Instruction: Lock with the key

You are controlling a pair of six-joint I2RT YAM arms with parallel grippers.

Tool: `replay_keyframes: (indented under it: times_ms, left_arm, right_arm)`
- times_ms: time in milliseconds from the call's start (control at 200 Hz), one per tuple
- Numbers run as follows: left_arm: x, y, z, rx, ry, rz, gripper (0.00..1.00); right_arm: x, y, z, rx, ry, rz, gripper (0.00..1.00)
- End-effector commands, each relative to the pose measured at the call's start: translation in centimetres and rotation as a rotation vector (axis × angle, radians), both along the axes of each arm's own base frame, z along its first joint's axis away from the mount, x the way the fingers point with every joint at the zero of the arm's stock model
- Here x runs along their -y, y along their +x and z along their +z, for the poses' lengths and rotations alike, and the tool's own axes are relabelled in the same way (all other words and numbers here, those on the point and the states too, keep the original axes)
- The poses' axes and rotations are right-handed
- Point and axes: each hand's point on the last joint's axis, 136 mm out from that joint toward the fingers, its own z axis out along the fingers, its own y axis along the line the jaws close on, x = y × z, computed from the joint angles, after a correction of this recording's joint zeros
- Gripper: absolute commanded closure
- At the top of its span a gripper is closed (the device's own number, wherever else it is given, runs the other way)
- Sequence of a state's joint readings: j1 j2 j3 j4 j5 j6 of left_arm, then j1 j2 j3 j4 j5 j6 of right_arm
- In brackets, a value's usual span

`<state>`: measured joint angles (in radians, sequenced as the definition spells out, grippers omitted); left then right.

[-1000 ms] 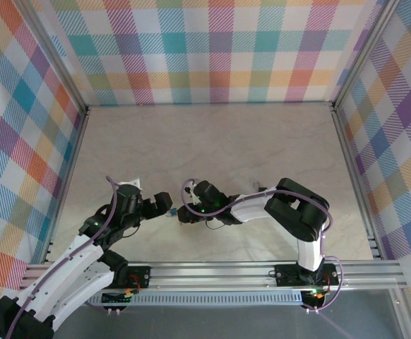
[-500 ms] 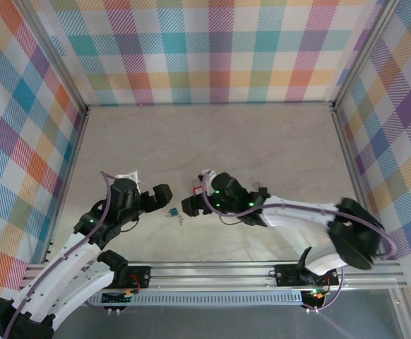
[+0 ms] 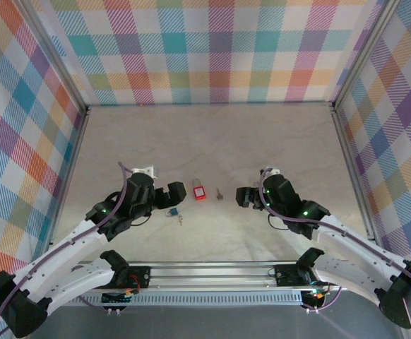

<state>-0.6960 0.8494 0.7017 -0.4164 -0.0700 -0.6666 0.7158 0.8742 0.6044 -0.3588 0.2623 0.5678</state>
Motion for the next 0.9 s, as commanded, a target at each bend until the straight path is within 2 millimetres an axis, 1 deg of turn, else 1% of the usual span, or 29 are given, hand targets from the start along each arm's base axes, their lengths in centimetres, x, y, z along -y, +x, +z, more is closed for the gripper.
replay_keyframes:
  times_ms: [0, 115, 235, 310, 370, 405, 450, 510, 590, 670, 745, 790, 895]
  left_arm:
    - [1.3, 1.0, 2.4, 0.064, -0.03, 0.002, 0.0]
    - [2.0, 1.3, 2.7, 0.079, -0.017, -0.006, 0.0]
    - [2.8, 1.4, 2.7, 0.084, -0.02, -0.02, 0.0]
    - [3.2, 1.5, 2.5, 0.084, -0.022, -0.028, 0.0]
    - [3.6, 1.5, 2.5, 0.086, -0.027, -0.033, 0.0]
    - [3.7, 1.6, 2.6, 0.088, -0.029, -0.035, 0.0]
    - [3.8, 1.6, 2.5, 0.089, -0.029, -0.036, 0.0]
    - [3.9, 1.6, 2.6, 0.09, -0.027, -0.038, 0.0]
    - [3.9, 1.6, 2.5, 0.091, -0.021, -0.039, 0.0]
    - [3.8, 1.6, 2.4, 0.092, -0.014, -0.037, 0.0]
    - [3.8, 1.6, 2.2, 0.092, -0.01, -0.036, 0.0]
    - [3.7, 1.6, 2.0, 0.09, -0.007, -0.035, 0.0]
    - [3.7, 1.5, 1.6, 0.082, -0.003, -0.037, 0.0]
  right_arm:
    - [3.1, -0.8, -2.5, -0.107, -0.065, -0.093, 0.01]
    - [3.9, -0.3, -3.6, -0.17, -0.067, -0.119, 0.01]
    - [4.5, 0.7, -4.0, -0.195, -0.09, -0.143, 0.0]
    - [4.4, 1.5, -3.9, -0.195, -0.075, -0.145, 0.06]
    - [4.7, 2.2, -3.8, -0.194, -0.061, -0.162, 0.07]
    - [4.6, 2.6, -4.0, -0.198, -0.044, -0.162, 0.11]
    - [4.4, 2.9, -4.3, -0.218, -0.016, -0.16, 0.16]
    - [4.1, 3.4, -4.9, -0.243, 0.01, -0.157, 0.17]
    - [4.2, 3.9, -5.5, -0.26, -0.012, -0.161, 0.21]
    - [5.0, 4.5, -6.1, -0.268, -0.07, -0.199, 0.19]
    - [5.4, 4.9, -6.9, -0.287, -0.111, -0.213, 0.17]
    - [5.6, 5.1, -7.4, -0.3, -0.13, -0.227, 0.18]
    - [5.4, 5.8, -8.2, -0.304, -0.124, -0.227, 0.21]
